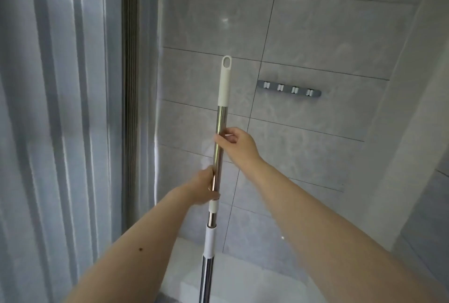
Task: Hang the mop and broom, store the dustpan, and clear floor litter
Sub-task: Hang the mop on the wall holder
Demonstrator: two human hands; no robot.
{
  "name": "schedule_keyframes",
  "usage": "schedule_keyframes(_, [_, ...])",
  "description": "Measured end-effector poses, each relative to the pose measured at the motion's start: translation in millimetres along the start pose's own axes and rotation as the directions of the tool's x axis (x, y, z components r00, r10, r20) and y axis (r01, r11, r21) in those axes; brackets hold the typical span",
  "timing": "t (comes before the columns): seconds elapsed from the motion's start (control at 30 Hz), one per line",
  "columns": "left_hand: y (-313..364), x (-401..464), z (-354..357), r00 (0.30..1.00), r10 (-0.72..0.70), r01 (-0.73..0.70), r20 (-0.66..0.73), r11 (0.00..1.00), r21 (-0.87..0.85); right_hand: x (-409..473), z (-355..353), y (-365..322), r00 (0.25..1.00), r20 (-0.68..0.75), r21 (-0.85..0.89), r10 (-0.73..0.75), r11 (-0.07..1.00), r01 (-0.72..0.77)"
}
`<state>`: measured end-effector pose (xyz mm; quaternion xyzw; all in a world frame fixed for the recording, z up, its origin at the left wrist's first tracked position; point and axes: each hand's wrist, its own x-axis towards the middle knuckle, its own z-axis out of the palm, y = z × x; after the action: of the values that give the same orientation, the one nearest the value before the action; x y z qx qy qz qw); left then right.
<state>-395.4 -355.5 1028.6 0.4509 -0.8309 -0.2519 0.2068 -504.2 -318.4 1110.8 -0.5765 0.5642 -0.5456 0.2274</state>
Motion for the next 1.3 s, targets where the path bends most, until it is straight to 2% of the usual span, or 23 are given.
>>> schedule_keyframes(0.23, [7, 117, -6, 0.987, 0.109, -0.113, 0.119, 0.993, 0.022, 103, -11, 12, 0.966, -0.237, -0.083, -0.103, 0.993, 0.086])
schedule_keyframes(0.4, [8, 209, -25, 0.959, 0.165, -0.127, 0.23, 0.977, -0.171, 187, -27, 28, 0.946, -0.291, -0.225, -0.143, 0.971, 0.078])
schedule_keyframes(0.5, [13, 255, -29, 0.945, 0.197, -0.145, 0.26, 0.968, -0.205, 225, -40, 39, 0.929, -0.334, -0.306, -0.16, 0.951, 0.053])
schedule_keyframes(0.73, [23, 355, -21, 0.928, 0.32, -0.295, 0.19, 0.944, -0.15, 313, -77, 62, 0.871, -0.45, -0.37, -0.195, 0.929, 0.017])
schedule_keyframes(0.87, [30, 418, -22, 0.909, 0.407, -0.397, 0.094, 0.911, -0.109, 372, -96, 88, 0.857, -0.478, -0.327, -0.195, 0.944, 0.033])
schedule_keyframes(1.1, [44, 517, -20, 0.893, 0.444, -0.448, -0.075, 0.893, -0.043, 466, -129, 120, 0.858, -0.473, -0.299, -0.199, 0.953, 0.056])
schedule_keyframes(1.3, [46, 569, -20, 0.884, 0.455, -0.459, -0.105, 0.888, -0.013, 517, -141, 122, 0.88, -0.426, -0.354, -0.212, 0.934, 0.053])
